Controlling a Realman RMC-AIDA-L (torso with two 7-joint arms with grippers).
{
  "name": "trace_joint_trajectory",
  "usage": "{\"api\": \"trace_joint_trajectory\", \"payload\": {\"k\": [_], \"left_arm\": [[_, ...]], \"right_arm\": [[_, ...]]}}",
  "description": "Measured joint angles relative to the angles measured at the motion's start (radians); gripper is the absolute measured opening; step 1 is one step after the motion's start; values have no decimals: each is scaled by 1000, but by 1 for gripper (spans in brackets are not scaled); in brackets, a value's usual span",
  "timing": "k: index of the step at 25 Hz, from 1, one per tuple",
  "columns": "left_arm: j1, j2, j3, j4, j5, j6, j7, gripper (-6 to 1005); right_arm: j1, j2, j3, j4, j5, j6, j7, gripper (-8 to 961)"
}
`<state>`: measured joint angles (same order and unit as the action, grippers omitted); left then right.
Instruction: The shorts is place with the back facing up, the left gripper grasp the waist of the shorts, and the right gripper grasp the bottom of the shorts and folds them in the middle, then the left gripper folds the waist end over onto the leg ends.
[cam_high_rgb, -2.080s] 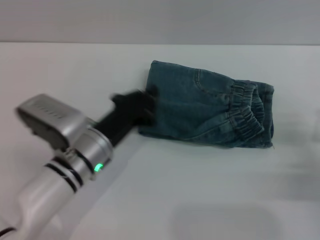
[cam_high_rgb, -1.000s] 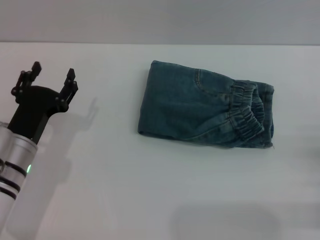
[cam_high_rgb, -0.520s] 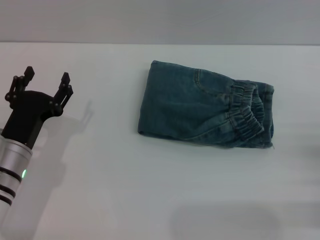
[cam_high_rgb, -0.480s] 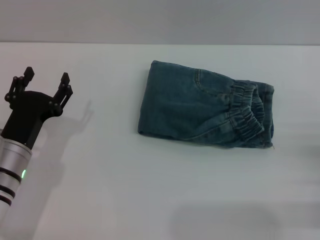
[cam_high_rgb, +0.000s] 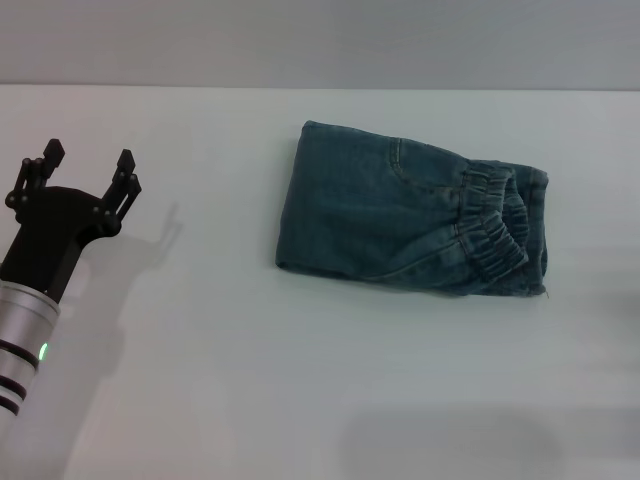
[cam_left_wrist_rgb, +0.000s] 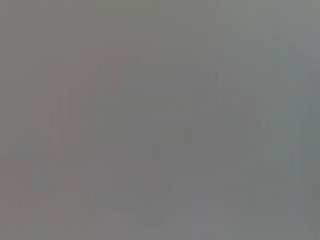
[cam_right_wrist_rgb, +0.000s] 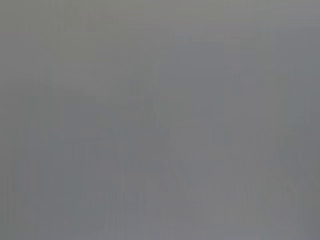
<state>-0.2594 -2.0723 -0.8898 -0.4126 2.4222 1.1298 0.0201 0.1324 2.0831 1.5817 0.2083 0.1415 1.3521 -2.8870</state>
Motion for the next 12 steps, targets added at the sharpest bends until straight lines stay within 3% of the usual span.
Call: {"api": "trace_joint_trajectory", "payload": {"k": [12], "left_arm": [[2,0,0,-6,5,1,1,814]], "right_arm": [[1,0,-8,-10,-9,22,0,586]]}}
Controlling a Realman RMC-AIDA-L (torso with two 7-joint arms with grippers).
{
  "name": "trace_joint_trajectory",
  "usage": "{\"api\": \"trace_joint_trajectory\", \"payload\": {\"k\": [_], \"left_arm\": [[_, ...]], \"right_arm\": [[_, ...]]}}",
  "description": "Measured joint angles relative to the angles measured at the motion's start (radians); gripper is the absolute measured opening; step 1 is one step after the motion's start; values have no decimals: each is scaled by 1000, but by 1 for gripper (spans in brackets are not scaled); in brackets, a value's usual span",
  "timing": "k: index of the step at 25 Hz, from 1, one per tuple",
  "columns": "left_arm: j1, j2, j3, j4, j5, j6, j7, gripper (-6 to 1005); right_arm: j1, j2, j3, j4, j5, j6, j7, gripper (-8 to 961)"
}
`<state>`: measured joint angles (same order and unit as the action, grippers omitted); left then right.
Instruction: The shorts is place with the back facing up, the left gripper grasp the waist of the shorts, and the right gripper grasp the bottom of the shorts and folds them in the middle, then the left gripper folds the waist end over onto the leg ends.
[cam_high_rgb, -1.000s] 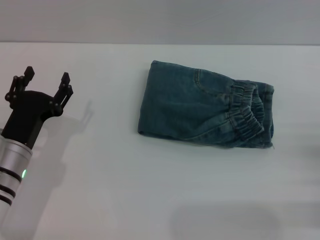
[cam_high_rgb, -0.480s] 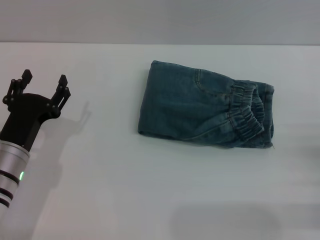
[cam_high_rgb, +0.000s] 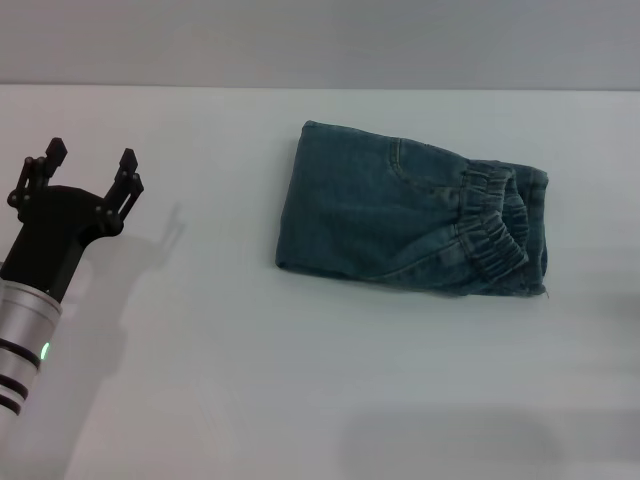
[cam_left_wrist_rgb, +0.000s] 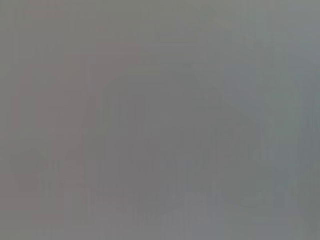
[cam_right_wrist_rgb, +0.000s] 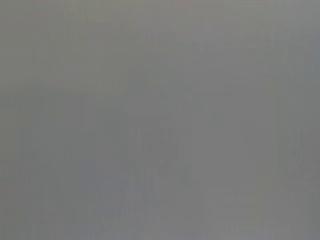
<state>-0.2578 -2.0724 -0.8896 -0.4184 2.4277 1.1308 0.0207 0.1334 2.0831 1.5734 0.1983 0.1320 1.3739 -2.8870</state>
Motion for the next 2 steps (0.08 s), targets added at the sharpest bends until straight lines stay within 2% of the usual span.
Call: {"api": "trace_joint_trajectory", "payload": {"k": [2], "left_arm": [[0,0,0,-2,0,0,2,814]], "right_arm": [[1,0,0,-1,0,4,0,586]]}}
